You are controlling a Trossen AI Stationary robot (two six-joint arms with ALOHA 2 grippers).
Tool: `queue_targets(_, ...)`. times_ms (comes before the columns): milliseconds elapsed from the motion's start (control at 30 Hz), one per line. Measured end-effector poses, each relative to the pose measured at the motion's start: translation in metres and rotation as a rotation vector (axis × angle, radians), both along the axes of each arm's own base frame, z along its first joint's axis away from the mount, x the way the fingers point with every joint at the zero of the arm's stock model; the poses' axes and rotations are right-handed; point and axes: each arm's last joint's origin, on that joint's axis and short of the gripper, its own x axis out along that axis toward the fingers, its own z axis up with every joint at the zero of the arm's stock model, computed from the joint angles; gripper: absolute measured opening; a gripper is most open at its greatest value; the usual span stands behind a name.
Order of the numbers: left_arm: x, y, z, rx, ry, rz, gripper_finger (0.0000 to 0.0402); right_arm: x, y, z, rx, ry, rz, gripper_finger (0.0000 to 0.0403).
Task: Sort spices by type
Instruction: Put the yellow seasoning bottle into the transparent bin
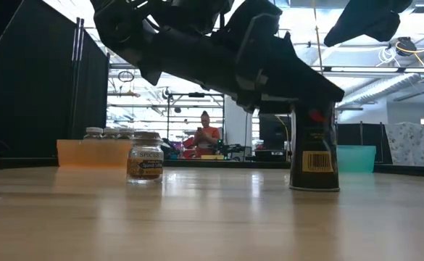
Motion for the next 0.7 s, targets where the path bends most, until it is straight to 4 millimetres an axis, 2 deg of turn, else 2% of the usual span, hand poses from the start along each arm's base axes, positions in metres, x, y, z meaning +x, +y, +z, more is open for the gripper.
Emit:
queue_targets(367, 0.000, 0.000, 0.000, -0.006, 0.005, 0.005, 0.0246, 0.000, 0.000, 0.000, 0.000, 0.000, 0.000, 0.0000)
queue_targets(567, -0.002, -0.007, 0.005, -0.039, -0.010, 0.063, 0.0241, 0.000, 0.000, 0.000, 0.019, -0.007, -0.017, 0.0000)
queue_targets(700, -0.012, -0.027, 0.029, -0.028, -0.046, 0.085, 0.0242, 0.000, -0.002, 0.000, 0.031, -0.009, -0.040, 0.0000)
